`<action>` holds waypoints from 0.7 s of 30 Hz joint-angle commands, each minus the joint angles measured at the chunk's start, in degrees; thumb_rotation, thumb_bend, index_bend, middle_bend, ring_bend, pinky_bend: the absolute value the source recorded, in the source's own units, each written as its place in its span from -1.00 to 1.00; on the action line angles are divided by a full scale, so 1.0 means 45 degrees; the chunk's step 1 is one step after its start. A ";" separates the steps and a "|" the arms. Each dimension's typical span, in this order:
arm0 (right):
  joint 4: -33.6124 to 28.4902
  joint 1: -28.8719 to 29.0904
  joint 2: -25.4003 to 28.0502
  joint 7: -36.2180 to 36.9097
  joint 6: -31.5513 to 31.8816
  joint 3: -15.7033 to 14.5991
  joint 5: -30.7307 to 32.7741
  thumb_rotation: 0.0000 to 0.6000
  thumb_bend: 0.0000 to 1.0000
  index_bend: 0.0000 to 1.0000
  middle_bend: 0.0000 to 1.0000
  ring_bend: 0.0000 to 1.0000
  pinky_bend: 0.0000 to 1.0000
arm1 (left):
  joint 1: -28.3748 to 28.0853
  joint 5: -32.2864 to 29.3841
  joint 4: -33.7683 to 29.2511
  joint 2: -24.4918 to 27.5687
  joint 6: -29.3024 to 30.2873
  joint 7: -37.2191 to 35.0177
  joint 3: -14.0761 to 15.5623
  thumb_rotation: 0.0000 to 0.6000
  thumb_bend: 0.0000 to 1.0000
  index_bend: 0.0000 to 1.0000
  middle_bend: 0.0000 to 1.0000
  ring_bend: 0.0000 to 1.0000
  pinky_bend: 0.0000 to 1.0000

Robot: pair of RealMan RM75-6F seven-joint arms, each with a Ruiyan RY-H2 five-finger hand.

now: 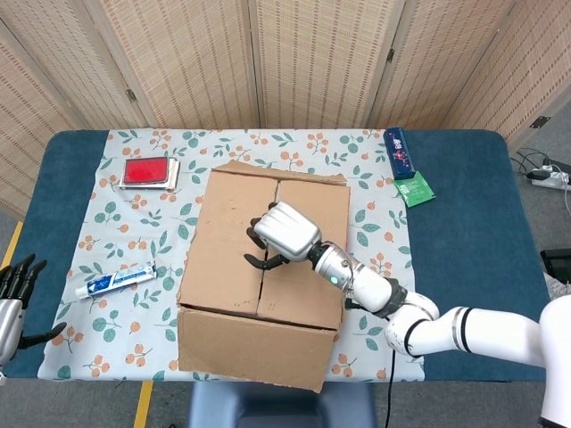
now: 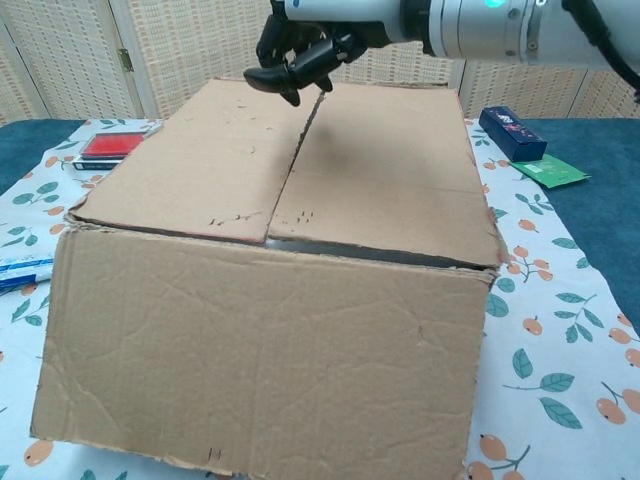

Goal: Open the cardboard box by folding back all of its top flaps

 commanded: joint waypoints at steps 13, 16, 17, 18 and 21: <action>0.0812 0.0251 -0.0461 0.0407 -0.0641 -0.0552 -0.1465 -0.33 0.00 0.24 0.10 0.20 -0.12 | 0.0003 -0.0068 0.0010 0.0032 -0.0024 -0.0080 -0.0032 1.00 -0.73 -1.00 -0.93 -0.92 -1.00; 0.0979 0.0286 -0.0606 0.0353 -0.0623 -0.0574 -0.1533 -0.32 0.00 0.24 0.10 0.20 -0.12 | 0.0019 -0.0067 0.0018 0.0052 0.0001 -0.0137 -0.0035 1.00 -0.73 -1.00 -0.93 -0.92 -1.00; 0.1043 0.0289 -0.0653 0.0345 -0.0601 -0.0581 -0.1563 -0.33 -0.01 0.24 0.10 0.21 -0.12 | 0.0027 -0.0064 0.0025 0.0060 0.0015 -0.0160 -0.0036 1.00 -0.73 -1.00 -0.93 -0.92 -1.00; 0.1091 0.0291 -0.0683 0.0346 -0.0593 -0.0586 -0.1575 -0.33 0.00 0.24 0.10 0.21 -0.12 | 0.0031 -0.0067 0.0029 0.0067 0.0018 -0.0171 -0.0037 1.00 -0.73 -1.00 -0.93 -0.92 -1.00; 0.1181 0.0304 -0.0722 0.0363 -0.0639 -0.0603 -0.1570 -0.33 0.00 0.24 0.10 0.19 -0.12 | 0.0034 -0.0068 0.0043 0.0072 0.0022 -0.0193 -0.0040 1.00 -0.73 -1.00 -0.93 -0.92 -1.00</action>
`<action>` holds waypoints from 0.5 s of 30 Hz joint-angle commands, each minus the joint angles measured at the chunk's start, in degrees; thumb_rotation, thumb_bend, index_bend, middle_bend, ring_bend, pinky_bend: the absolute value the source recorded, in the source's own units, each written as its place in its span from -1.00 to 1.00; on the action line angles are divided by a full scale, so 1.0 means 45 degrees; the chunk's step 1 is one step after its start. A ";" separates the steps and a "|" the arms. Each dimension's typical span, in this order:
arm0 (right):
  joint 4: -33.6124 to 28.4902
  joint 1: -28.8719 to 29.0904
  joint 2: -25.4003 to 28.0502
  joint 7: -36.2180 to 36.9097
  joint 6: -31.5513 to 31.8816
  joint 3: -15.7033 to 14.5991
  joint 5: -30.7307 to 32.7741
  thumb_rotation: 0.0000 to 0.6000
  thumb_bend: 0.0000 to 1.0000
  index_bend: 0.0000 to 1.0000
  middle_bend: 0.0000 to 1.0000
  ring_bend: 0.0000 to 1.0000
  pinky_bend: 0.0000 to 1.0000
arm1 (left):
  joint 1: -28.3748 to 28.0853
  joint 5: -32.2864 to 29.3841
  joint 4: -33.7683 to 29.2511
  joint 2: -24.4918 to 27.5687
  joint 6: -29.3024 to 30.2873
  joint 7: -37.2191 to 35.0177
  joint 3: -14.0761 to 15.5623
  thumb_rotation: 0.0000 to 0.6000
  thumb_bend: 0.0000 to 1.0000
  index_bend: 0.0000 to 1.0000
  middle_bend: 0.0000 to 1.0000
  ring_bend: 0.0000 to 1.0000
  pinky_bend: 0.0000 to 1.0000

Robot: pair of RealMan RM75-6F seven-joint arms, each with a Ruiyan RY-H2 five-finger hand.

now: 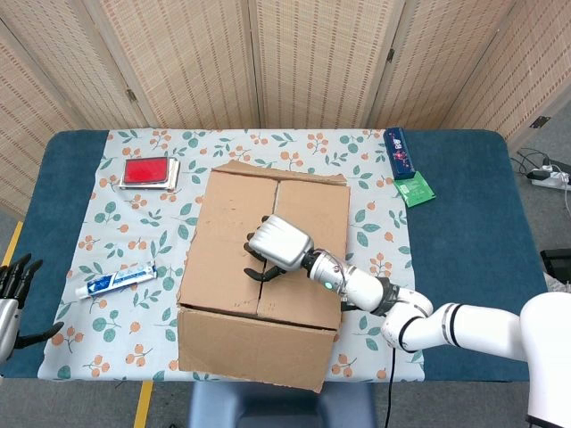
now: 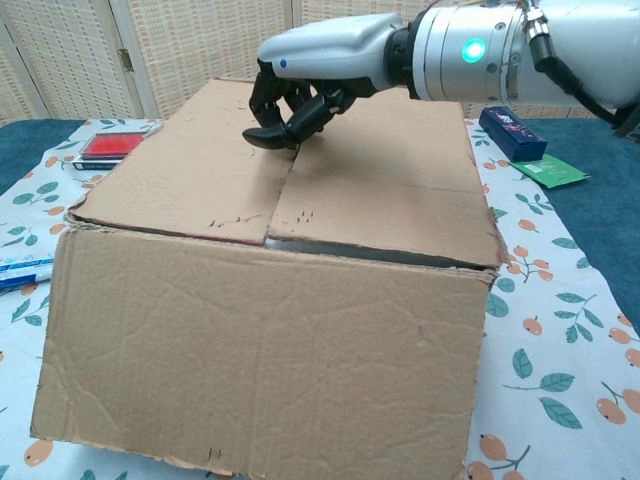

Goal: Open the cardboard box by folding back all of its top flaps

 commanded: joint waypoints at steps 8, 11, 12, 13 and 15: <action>-0.0236 0.0012 0.0210 -0.0091 -0.0195 -0.0138 -0.0080 -0.33 0.00 0.24 0.10 0.19 -0.12 | 0.0001 -0.0032 -0.0014 -0.0009 -0.0015 -0.0006 -0.0014 1.00 -0.73 -1.00 -0.93 -0.92 -1.00; -0.0439 -0.0018 0.0388 -0.0258 -0.0217 -0.0173 -0.0037 -0.33 -0.01 0.24 0.10 0.19 -0.12 | 0.0002 -0.0043 -0.0021 -0.0007 -0.0018 0.0021 -0.0018 1.00 -0.73 -1.00 -0.93 -0.92 -1.00; -0.0524 -0.0034 0.0463 -0.0303 -0.0236 -0.0190 -0.0008 -0.33 0.00 0.24 0.10 0.20 -0.12 | 0.0005 -0.0047 -0.0021 -0.0010 -0.0015 0.0031 -0.0018 1.00 -0.73 -1.00 -0.93 -0.92 -1.00; -0.0630 -0.0053 0.0566 -0.0376 -0.0250 -0.0204 0.0024 -0.33 0.00 0.24 0.10 0.20 -0.12 | 0.0007 -0.0042 -0.0028 -0.0012 -0.0006 0.0044 -0.0019 1.00 -0.73 -1.00 -0.93 -0.92 -1.00; -0.0808 -0.0091 0.0731 -0.0479 -0.0249 -0.0226 0.0060 -0.32 0.00 0.24 0.10 0.21 -0.12 | 0.0006 -0.0035 -0.0033 -0.0012 -0.0002 0.0051 -0.0020 1.00 -0.73 -1.00 -0.93 -0.92 -1.00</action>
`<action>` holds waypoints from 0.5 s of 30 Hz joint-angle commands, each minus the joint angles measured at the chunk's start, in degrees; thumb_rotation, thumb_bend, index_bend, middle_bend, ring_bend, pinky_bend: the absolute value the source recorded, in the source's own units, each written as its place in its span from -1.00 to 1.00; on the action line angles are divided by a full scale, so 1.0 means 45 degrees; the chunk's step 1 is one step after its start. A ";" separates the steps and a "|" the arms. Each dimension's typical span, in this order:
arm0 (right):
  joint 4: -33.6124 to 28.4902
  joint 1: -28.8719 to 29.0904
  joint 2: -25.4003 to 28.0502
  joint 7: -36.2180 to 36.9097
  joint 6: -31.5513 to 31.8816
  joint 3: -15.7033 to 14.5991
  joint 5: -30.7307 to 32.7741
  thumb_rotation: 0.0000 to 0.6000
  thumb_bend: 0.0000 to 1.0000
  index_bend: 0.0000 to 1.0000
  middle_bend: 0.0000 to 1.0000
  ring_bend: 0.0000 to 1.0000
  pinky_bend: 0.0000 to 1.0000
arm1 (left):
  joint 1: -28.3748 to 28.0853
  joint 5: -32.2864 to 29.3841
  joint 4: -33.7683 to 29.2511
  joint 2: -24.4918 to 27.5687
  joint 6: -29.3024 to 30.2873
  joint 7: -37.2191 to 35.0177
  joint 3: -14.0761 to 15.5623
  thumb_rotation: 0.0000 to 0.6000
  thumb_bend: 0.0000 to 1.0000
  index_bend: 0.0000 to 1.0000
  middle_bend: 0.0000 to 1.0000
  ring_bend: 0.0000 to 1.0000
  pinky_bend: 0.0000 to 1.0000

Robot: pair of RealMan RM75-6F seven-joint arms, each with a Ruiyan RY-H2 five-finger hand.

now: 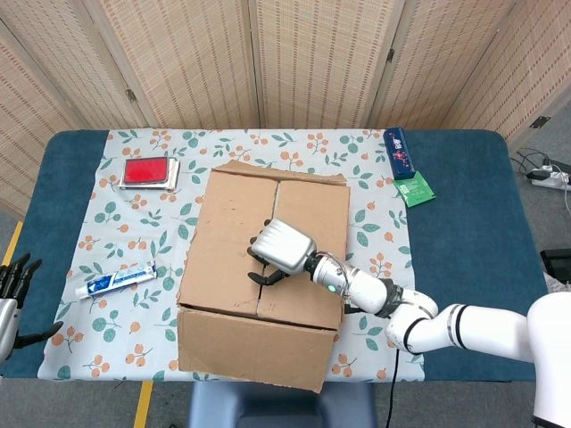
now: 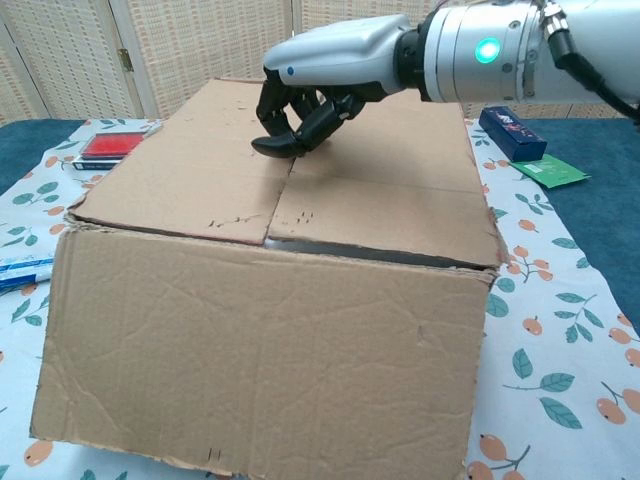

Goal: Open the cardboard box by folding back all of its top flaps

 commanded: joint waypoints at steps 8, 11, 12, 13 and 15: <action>-0.0952 -0.0300 0.0928 -0.0510 0.0362 0.0094 0.0243 -0.32 0.00 0.24 0.10 0.21 -0.12 | -0.0039 0.0049 -0.0020 -0.0060 -0.0062 0.0145 0.0032 1.00 -0.73 -1.00 -0.93 -0.92 -1.00; -0.1241 -0.0407 0.1247 -0.0560 0.0504 0.0164 0.0299 -0.33 0.00 0.24 0.10 0.21 -0.12 | -0.0047 0.0051 -0.0012 -0.0089 -0.0075 0.0186 0.0036 1.00 -0.73 -1.00 -0.93 -0.92 -1.00; -0.1339 -0.0444 0.1355 -0.0581 0.0549 0.0177 0.0302 -0.33 -0.01 0.24 0.10 0.21 -0.12 | -0.0051 0.0056 -0.0013 -0.0094 -0.0077 0.0198 0.0037 1.00 -0.73 -1.00 -0.93 -0.92 -1.00; -0.1445 -0.0485 0.1464 -0.0598 0.0595 0.0189 0.0307 -0.32 0.00 0.24 0.10 0.21 -0.12 | -0.0057 0.0059 -0.0018 -0.0097 -0.0081 0.0208 0.0036 1.00 -0.73 -1.00 -0.93 -0.92 -1.00; -0.1711 -0.0597 0.1736 -0.0643 0.0718 0.0206 0.0304 -0.33 -0.01 0.24 0.10 0.21 -0.12 | -0.0059 0.0065 -0.0034 -0.0104 -0.0076 0.0255 0.0037 1.00 -0.73 -1.00 -0.93 -0.92 -1.00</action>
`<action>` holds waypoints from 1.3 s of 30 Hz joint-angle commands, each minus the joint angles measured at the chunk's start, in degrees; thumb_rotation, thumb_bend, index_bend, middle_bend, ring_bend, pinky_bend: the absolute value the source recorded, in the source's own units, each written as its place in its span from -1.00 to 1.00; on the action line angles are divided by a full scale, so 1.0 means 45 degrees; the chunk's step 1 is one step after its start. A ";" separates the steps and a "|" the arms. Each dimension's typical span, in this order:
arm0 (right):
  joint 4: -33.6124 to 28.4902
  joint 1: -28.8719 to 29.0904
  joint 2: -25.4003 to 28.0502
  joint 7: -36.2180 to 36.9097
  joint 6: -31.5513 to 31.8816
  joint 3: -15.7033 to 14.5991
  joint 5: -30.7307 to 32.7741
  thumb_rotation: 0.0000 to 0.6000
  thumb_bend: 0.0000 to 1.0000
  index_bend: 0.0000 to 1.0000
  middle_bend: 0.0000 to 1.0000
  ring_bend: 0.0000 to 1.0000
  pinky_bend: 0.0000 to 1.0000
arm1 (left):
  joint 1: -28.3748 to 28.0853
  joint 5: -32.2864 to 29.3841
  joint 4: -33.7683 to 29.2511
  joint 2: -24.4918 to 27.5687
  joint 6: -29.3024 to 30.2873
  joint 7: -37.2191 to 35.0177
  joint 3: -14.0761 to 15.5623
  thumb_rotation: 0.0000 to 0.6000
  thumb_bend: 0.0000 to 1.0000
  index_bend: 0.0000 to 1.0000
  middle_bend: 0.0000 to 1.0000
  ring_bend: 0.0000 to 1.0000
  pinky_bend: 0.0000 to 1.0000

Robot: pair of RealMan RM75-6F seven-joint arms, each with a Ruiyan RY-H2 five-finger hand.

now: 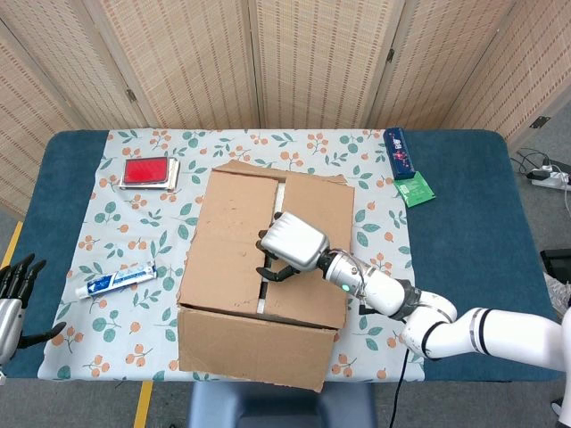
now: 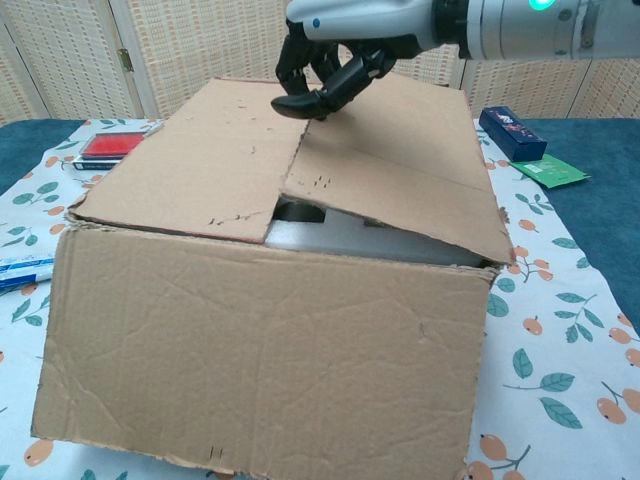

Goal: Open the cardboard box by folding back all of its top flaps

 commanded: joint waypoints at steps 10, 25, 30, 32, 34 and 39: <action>-0.1743 -0.0852 0.1819 -0.0227 0.0917 0.0154 -0.0021 -0.33 0.00 0.24 0.10 0.21 -0.12 | -0.0079 0.0020 -0.0040 -0.0105 -0.0098 0.0276 0.0012 1.00 -0.73 -1.00 -0.93 -0.92 -1.00; -0.3820 -0.2074 0.4095 0.0275 0.2025 0.0413 -0.0687 -0.33 0.00 0.24 0.10 0.22 -0.12 | -0.0307 0.0192 -0.0103 -0.0380 -0.0392 0.0974 0.0135 1.00 -0.73 -1.00 -0.93 -0.93 -1.00; -0.4457 -0.2583 0.4845 0.0343 0.2409 0.0392 -0.1022 -0.33 0.00 0.24 0.10 0.22 -0.12 | -0.0296 0.0211 -0.0155 -0.0413 -0.0350 0.1093 0.0156 1.00 -0.73 -1.00 -0.93 -0.92 -1.00; -0.4729 -0.2836 0.5154 0.0373 0.2618 0.0369 -0.1214 -0.33 -0.01 0.24 0.10 0.21 -0.12 | -0.0304 0.0227 -0.0164 -0.0419 -0.0362 0.1120 0.0172 1.00 -0.73 -1.00 -0.93 -0.92 -1.00; -0.5009 -0.3105 0.5479 0.0382 0.2829 0.0325 -0.1447 -0.32 -0.01 0.24 0.10 0.21 -0.12 | -0.0319 0.0250 -0.0169 -0.0431 -0.0383 0.1164 0.0192 1.00 -0.73 -1.00 -0.93 -0.92 -1.00; -0.5602 -0.3799 0.6250 0.0398 0.3308 0.0141 -0.2054 -0.33 0.00 0.24 0.10 0.18 -0.12 | -0.0314 0.0336 -0.0196 -0.0465 -0.0337 0.1276 0.0241 1.00 -0.73 -1.00 -0.93 -0.92 -1.00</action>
